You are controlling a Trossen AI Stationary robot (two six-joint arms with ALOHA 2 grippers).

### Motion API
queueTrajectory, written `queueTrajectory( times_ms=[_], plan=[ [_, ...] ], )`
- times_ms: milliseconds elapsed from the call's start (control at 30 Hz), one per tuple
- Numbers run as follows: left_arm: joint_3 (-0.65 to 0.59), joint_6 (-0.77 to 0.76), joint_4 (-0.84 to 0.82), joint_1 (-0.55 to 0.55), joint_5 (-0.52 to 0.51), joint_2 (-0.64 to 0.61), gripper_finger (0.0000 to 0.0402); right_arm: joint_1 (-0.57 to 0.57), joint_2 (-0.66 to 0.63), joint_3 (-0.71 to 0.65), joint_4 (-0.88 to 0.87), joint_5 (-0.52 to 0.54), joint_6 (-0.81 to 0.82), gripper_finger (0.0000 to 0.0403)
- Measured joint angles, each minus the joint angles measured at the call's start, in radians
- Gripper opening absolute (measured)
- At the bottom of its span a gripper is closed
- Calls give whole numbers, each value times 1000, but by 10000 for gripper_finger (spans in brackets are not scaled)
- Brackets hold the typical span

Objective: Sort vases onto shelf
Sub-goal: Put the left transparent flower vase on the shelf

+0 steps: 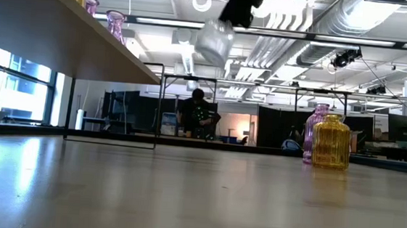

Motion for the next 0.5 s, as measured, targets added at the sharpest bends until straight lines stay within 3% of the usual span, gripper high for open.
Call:
queueTrajectory(
  times_ms=[300,500],
  plan=[
    [0,-95,-33,0,17,-107,5,94,-1,97,130,-185,-35,112],
    [0,-172,-77,0,24,-132,5,102,64,99,240,-192,-45,112]
  ],
)
